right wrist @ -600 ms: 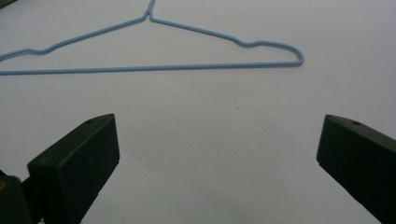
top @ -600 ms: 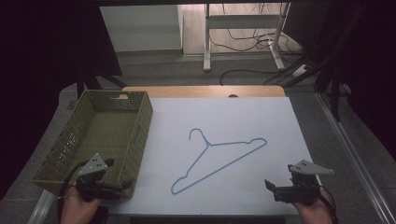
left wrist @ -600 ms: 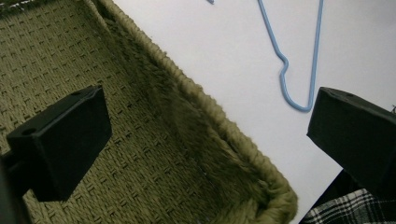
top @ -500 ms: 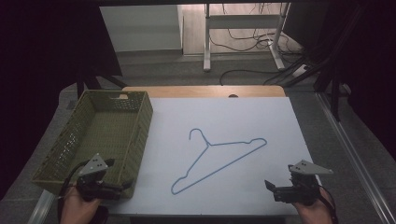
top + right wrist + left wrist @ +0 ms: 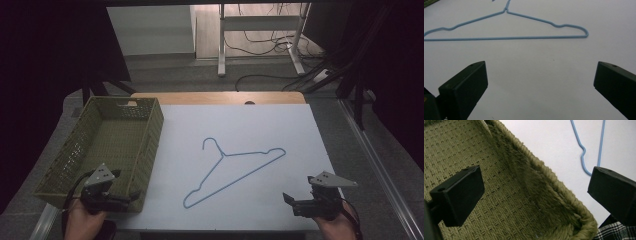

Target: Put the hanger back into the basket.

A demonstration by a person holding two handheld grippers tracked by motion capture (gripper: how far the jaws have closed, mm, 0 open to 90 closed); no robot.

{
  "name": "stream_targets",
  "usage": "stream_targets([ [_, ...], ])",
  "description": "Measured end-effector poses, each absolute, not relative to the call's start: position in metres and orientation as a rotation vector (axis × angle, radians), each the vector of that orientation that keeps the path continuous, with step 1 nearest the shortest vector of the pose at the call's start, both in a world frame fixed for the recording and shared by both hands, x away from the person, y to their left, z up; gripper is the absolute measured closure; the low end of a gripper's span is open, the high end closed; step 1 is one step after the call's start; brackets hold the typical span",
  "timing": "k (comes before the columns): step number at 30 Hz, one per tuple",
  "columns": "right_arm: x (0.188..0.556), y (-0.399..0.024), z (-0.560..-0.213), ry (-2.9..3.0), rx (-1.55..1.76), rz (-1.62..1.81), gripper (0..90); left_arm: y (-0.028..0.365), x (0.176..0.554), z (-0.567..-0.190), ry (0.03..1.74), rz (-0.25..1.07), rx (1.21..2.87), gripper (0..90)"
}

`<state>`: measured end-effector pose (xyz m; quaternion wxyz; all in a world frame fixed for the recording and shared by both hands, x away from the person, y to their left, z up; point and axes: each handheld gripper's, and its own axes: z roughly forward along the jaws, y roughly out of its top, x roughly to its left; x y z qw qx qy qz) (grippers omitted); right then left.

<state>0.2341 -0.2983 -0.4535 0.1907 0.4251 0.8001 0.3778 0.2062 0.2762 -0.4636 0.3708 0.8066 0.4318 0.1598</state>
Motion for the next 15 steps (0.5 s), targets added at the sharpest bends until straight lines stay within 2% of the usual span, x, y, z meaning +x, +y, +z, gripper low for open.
stream_targets([
  [15, 0.245, -0.287, -0.449, 2.287, 1.240, 1.044, 0.0, 0.275, 0.210, -0.467, 1.102, 0.392, 2.081, 0.6],
])
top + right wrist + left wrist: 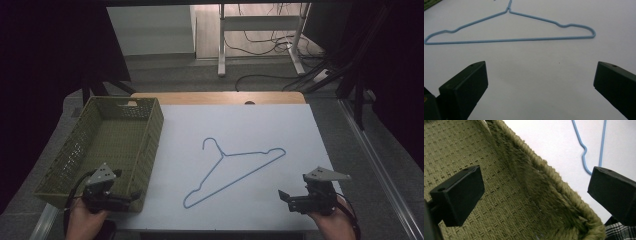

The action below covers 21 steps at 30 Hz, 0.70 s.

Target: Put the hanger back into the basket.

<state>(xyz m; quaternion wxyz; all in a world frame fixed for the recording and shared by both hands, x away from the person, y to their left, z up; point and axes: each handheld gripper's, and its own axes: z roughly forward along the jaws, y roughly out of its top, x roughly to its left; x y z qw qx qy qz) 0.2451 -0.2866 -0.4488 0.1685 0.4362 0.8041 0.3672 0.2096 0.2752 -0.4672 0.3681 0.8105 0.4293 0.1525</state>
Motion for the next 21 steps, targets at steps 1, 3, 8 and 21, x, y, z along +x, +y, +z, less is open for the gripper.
stream_targets([
  [1, 0.247, -0.286, -0.447, 2.290, 1.236, 1.037, 0.0, 0.275, 0.210, -0.467, 1.102, 0.396, 2.084, 0.5],
  [3, 0.250, -0.284, -0.444, 2.303, 1.232, 1.042, 0.0, 0.275, 0.210, -0.466, 1.100, 0.397, 2.080, 0.6],
  [8, 0.260, -0.280, -0.440, 2.343, 1.225, 1.013, 0.0, 0.275, 0.209, -0.465, 1.102, 0.402, 2.074, 0.6],
  [21, 0.302, -0.251, -0.434, 2.456, 1.123, 0.909, 0.0, 0.273, 0.211, -0.464, 1.076, 0.403, 2.063, 0.4],
])
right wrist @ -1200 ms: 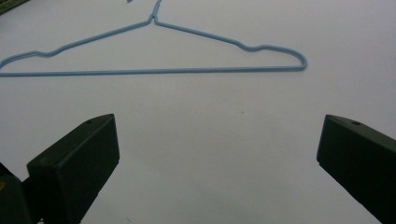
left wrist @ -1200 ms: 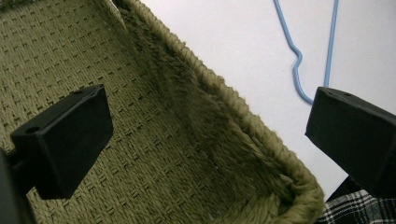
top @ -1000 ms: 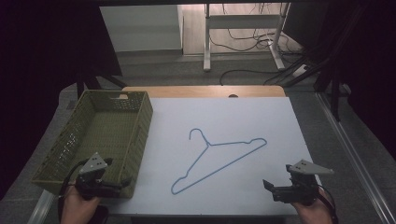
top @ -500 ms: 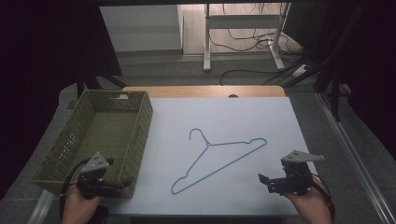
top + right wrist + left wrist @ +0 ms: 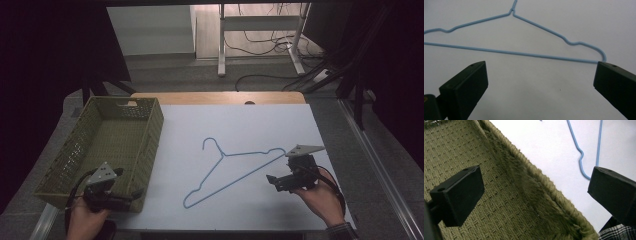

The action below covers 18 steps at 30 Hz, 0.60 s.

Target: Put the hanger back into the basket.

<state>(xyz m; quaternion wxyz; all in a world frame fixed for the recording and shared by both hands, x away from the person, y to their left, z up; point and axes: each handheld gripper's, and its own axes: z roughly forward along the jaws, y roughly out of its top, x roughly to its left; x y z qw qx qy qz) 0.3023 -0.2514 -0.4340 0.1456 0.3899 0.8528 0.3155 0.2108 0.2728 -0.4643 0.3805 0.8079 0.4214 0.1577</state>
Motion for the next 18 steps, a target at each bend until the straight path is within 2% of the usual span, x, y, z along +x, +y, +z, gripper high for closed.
stream_targets([
  [18, 0.365, -0.219, -0.445, 2.618, 1.091, 0.762, 1.3, 0.271, 0.213, -0.465, 1.082, 0.392, 2.048, 0.4],
])
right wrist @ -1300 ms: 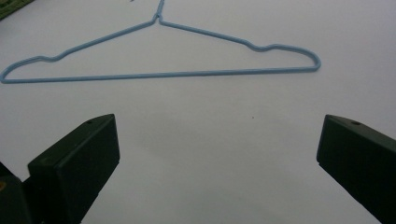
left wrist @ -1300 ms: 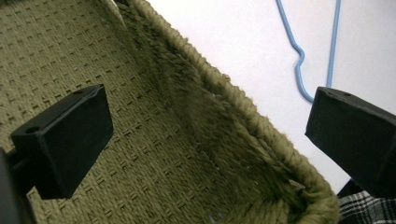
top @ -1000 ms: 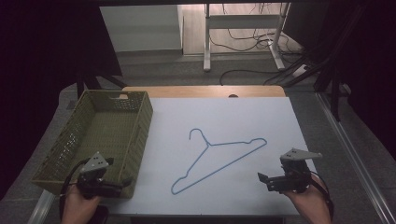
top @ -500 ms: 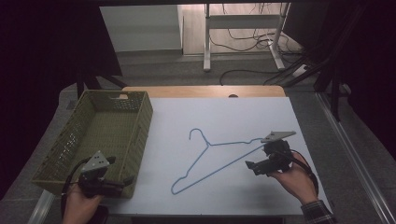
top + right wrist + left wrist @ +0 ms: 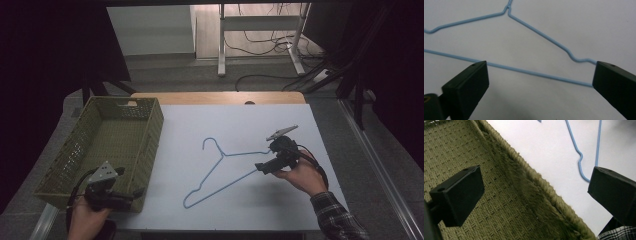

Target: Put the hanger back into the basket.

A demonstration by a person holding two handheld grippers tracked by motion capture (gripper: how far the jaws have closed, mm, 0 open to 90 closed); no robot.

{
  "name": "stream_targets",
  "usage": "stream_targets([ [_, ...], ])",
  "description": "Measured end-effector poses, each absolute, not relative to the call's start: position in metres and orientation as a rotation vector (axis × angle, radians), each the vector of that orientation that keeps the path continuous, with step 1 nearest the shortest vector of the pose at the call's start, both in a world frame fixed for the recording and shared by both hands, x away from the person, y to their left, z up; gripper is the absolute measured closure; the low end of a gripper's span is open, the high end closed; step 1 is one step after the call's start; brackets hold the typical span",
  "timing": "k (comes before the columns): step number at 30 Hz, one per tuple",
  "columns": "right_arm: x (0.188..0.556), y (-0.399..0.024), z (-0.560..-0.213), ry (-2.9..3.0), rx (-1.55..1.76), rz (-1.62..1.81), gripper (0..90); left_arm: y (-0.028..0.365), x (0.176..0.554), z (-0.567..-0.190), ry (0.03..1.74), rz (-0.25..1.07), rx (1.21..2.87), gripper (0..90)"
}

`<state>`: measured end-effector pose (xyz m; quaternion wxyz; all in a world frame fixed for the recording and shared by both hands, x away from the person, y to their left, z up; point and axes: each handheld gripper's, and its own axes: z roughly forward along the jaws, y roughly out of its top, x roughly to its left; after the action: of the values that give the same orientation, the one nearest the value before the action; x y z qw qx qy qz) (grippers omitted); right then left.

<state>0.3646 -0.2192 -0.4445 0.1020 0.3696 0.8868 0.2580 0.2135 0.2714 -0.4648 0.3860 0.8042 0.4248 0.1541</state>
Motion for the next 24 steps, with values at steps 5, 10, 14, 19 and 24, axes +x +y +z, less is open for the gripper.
stream_targets([
  [5, 0.380, -0.207, -0.446, 2.640, 1.046, 0.722, 8.0, 0.271, 0.214, -0.464, 1.081, 0.383, 2.042, 0.3],
  [10, 0.394, -0.195, -0.451, 2.681, 1.015, 0.677, 11.9, 0.270, 0.215, -0.465, 1.081, 0.382, 2.047, 0.4],
  [14, 0.402, -0.188, -0.455, 2.719, 0.994, 0.658, 13.6, 0.271, 0.215, -0.465, 1.081, 0.382, 2.046, 0.4],
  [19, 0.418, -0.173, -0.464, 2.751, 0.963, 0.611, 19.1, 0.271, 0.215, -0.466, 1.083, 0.380, 2.052, 0.4],
  [24, 0.428, -0.163, -0.472, 2.788, 0.928, 0.590, 24.3, 0.271, 0.215, -0.466, 1.085, 0.380, 2.055, 0.4],
])
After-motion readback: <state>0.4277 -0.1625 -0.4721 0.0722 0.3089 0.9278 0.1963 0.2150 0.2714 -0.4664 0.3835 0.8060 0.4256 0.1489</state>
